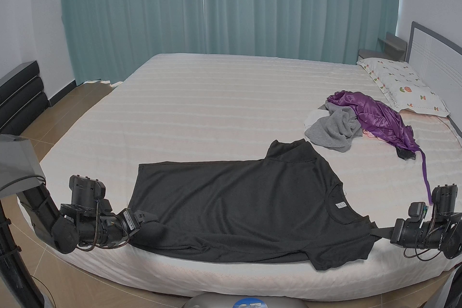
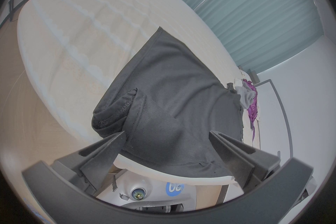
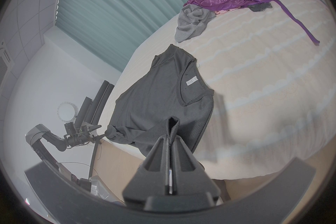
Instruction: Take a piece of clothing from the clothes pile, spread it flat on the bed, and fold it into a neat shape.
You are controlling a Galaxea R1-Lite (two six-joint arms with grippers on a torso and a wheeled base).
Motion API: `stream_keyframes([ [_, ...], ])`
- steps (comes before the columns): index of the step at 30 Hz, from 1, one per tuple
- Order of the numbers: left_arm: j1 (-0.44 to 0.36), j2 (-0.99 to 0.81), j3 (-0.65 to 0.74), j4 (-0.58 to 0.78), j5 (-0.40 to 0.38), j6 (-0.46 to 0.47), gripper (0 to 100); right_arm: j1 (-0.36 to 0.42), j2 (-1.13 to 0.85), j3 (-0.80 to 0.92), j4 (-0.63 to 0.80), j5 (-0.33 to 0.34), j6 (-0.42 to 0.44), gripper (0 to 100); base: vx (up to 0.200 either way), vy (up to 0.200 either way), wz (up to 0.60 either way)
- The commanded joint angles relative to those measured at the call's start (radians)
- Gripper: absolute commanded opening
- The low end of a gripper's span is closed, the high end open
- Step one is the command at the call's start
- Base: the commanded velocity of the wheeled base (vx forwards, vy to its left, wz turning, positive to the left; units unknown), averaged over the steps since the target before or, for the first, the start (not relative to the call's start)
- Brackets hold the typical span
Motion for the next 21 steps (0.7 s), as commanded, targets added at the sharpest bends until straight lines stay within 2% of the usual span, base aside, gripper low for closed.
stream_keyframes([
  [1,-0.010,0.073,-0.018,0.000,0.007,0.000,100,0.000,0.017,-0.009,0.000,-0.001,0.003,0,0.000,0.000,0.00],
  [8,-0.012,0.069,-0.020,0.000,0.055,0.001,100,0.000,0.017,-0.010,0.000,-0.001,0.006,0,0.000,0.000,0.00],
  [16,-0.018,0.075,-0.009,0.000,0.067,0.001,100,0.000,0.016,-0.010,0.000,-0.001,0.006,0,0.000,0.000,0.00],
  [17,-0.024,0.076,-0.011,0.001,0.067,0.001,0,0.000,0.014,-0.010,0.000,-0.001,0.006,0,0.000,0.000,0.00],
  [21,-0.035,0.086,-0.014,0.001,0.069,0.001,0,0.000,0.016,-0.010,0.000,-0.001,0.006,0,0.000,0.000,0.00],
])
